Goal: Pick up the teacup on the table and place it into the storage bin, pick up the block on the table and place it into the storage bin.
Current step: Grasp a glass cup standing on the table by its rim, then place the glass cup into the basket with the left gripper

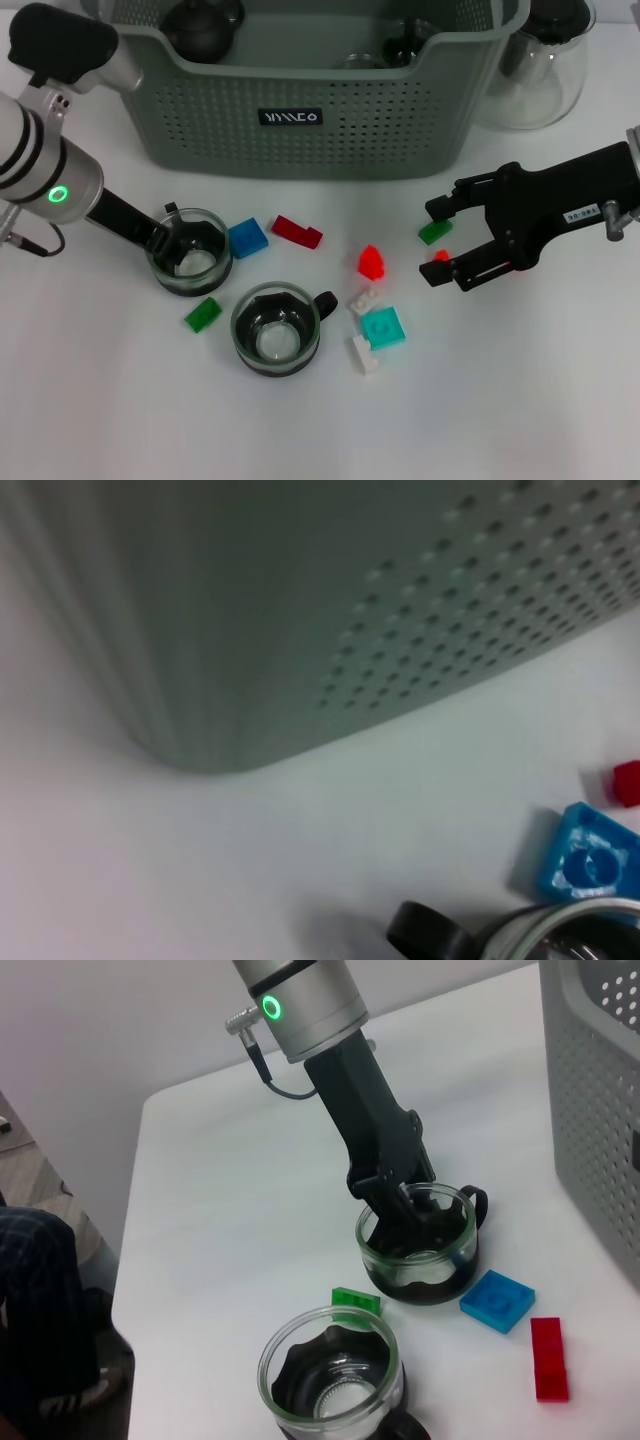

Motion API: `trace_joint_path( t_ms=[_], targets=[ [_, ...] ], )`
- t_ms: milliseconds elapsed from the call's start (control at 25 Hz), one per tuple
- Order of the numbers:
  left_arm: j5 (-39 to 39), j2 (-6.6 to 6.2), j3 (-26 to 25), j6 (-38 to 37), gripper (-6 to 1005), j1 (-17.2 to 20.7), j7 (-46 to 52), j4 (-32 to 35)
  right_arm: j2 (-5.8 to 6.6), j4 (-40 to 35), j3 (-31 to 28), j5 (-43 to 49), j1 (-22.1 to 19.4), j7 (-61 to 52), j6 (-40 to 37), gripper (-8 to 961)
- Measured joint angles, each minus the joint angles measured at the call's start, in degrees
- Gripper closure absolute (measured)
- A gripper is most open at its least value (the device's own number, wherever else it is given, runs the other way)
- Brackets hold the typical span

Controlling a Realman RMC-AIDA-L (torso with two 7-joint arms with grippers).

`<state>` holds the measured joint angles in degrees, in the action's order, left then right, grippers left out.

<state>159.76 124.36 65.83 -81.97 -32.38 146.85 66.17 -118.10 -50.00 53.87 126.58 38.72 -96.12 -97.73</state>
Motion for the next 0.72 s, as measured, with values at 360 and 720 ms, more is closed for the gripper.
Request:
trace_joint_path(
  t_ms=[360, 720],
  targets=[
    [0.1, -0.09, -0.29, 1.68, 880, 0.22, 0.72, 0.28, 0.06, -0.04, -0.03, -0.02, 0.03, -0.1, 0.39, 25],
    [-1.62, -0.06, -0.43, -1.46, 942, 1.22, 0.72, 4.67, 0.42, 0.0, 0.01, -0.02, 0.04, -0.08, 0.48, 25]
  ],
)
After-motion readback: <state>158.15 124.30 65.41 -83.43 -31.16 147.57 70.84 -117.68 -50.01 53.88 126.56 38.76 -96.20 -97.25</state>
